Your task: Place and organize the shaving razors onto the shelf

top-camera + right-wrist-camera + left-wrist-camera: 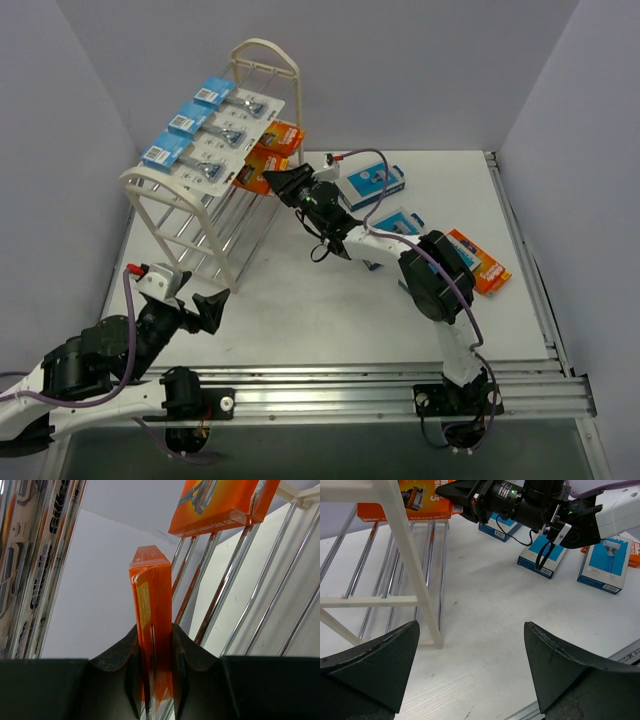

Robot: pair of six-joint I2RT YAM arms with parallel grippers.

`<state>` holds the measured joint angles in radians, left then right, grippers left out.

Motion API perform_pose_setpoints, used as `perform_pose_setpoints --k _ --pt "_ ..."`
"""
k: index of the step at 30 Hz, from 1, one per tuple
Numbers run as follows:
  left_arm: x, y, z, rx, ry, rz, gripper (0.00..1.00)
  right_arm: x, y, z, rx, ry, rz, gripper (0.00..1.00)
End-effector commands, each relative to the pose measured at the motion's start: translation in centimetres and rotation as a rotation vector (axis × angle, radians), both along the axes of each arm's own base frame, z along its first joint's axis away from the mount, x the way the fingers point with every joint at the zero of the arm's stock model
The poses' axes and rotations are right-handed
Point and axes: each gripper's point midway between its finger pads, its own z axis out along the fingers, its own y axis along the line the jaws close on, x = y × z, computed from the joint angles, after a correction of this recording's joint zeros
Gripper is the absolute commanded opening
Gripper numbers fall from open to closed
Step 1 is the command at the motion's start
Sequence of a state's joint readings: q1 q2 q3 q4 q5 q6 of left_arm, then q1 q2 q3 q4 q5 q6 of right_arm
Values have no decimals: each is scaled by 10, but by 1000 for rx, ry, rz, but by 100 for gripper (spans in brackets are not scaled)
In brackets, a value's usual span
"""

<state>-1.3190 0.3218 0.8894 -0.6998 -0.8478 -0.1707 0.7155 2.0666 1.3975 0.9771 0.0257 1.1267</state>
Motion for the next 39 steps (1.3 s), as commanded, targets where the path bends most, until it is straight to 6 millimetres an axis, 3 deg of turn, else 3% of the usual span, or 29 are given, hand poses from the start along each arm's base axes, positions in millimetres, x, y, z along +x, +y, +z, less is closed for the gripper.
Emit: perform_pose_setpoints --k 1,23,29,35,39 --pt "-1 2 9 -38 -14 -6 94 8 -5 60 145 -110 -68 0" --pt "-3 5 10 -59 -18 -14 94 31 17 27 87 -44 -69 6" --pt "-3 5 10 -57 -16 -12 94 37 20 17 37 -22 -75 19" --pt "-3 5 11 -62 -18 -14 94 38 18 17 23 -25 -86 44" --pt "-3 6 11 -63 -18 -14 94 38 17 18 9 -28 -87 49"
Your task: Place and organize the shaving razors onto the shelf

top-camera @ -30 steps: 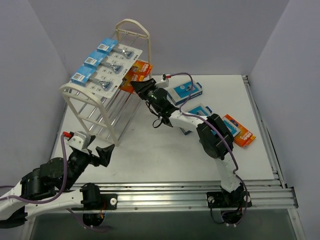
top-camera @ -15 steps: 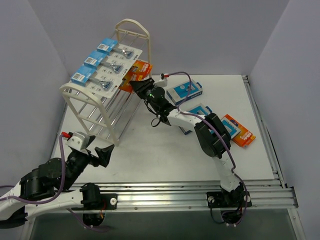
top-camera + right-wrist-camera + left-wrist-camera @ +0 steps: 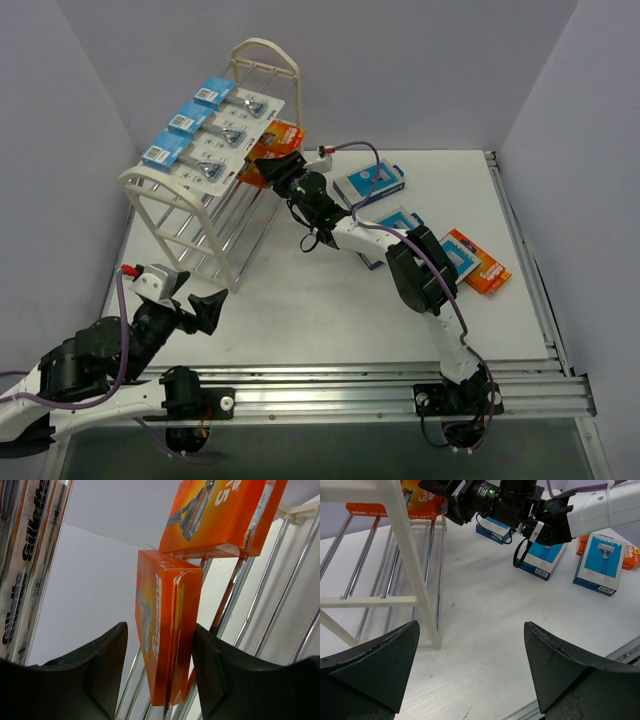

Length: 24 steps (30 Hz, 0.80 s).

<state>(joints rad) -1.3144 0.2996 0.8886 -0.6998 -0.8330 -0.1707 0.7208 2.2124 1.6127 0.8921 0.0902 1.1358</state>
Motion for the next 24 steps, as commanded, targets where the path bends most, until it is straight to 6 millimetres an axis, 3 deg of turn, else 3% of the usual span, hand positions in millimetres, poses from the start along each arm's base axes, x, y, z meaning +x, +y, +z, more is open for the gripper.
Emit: perform_pose_setpoints --k 1,9,19,24 --pt "-1 3 9 -41 -14 -4 94 3 -3 25 0 -45 -29 49" --pt "-2 3 9 -45 -15 -7 94 2 -4 24 -88 -16 -44 59" --pt "-1 4 9 -45 -16 -5 94 -1 -6 23 -136 -11 -37 59" --pt "-2 4 9 -47 -16 -8 94 -2 -2 23 -150 -14 -24 53"
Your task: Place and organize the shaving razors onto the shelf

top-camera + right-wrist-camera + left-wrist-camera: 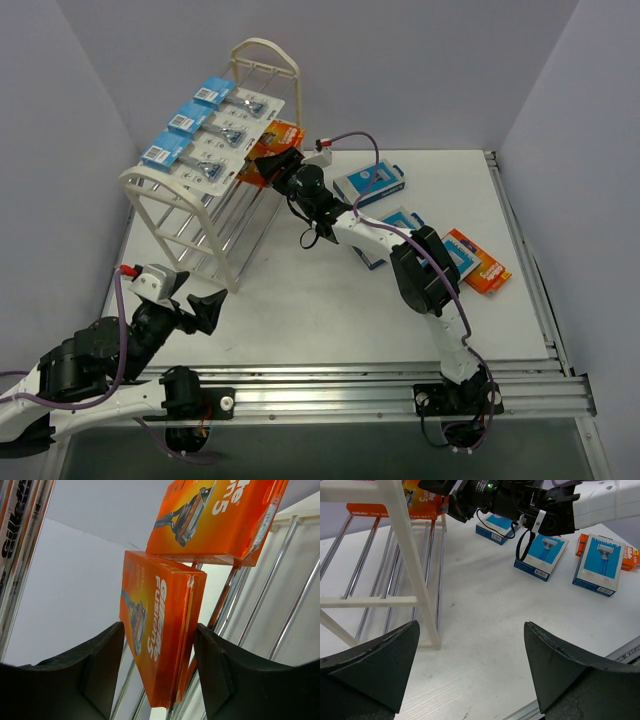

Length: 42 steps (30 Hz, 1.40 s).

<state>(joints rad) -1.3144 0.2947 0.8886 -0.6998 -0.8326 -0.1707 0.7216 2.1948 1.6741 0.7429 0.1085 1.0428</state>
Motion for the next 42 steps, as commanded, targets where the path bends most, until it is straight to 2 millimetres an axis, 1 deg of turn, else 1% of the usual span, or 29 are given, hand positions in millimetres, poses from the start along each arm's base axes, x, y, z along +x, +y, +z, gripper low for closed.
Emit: perform_pose_setpoints --k 1,2,10,12,16,21,28,30,36,42 --pt "-2 3 9 -42 -15 -8 94 -6 0 24 -25 -21 1 52" --pt "-2 3 9 -42 -15 -9 94 -7 1 25 -26 -24 2 49" --pt "-2 2 10 -45 -16 -16 94 -9 4 26 -37 -31 19 40" --pt "-2 2 9 -45 -16 -16 94 -10 7 26 -38 -32 30 37" --pt "-2 1 10 -44 -17 -19 94 -13 13 31 -44 -48 43 32" --pt "-2 1 9 -40 -16 -20 94 -18 20 33 -45 -60 64 30" --pt "-2 0 9 -37 -17 -24 94 -21 21 30 -50 -62 74 30" --pt "-3 -1 8 -33 -16 -27 94 -21 21 32 -48 -64 75 31" --pt "-3 -2 8 -31 -16 -28 94 -23 19 32 -63 -58 77 49" --pt "-3 -1 8 -30 -16 -28 94 -22 15 34 -70 -52 67 55"
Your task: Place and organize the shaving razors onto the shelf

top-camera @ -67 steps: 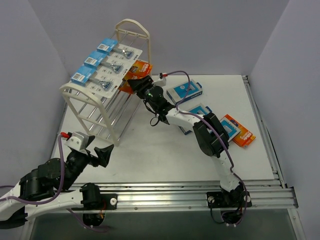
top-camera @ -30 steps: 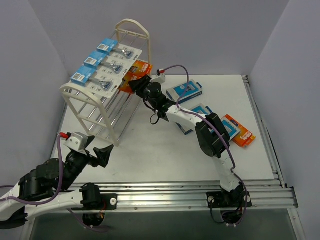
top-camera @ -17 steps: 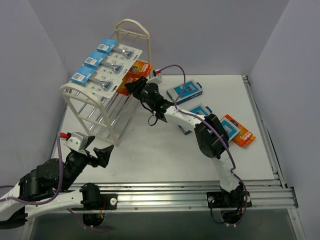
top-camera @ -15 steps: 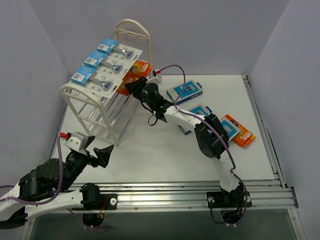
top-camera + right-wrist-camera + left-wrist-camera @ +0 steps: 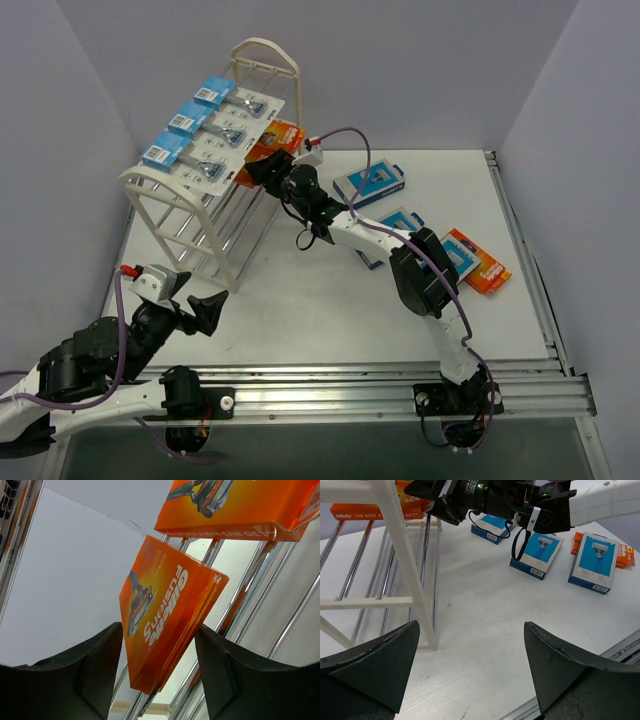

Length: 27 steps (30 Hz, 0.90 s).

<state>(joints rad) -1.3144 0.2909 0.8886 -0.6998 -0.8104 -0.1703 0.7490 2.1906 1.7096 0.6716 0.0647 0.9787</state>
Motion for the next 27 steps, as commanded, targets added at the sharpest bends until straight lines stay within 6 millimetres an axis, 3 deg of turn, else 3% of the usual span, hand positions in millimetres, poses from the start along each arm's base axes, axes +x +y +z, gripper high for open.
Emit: perform_pose_setpoints --k 1,12,27 --pt "-1 1 8 -26 -17 -6 94 -5 -4 32 2 -38 -3 56" --pt "-1 1 8 -23 -17 -9 94 -3 -13 33 -55 -11 -21 66" --pt "-1 0 7 -17 -16 -8 94 -3 -25 29 -139 33 -39 67"
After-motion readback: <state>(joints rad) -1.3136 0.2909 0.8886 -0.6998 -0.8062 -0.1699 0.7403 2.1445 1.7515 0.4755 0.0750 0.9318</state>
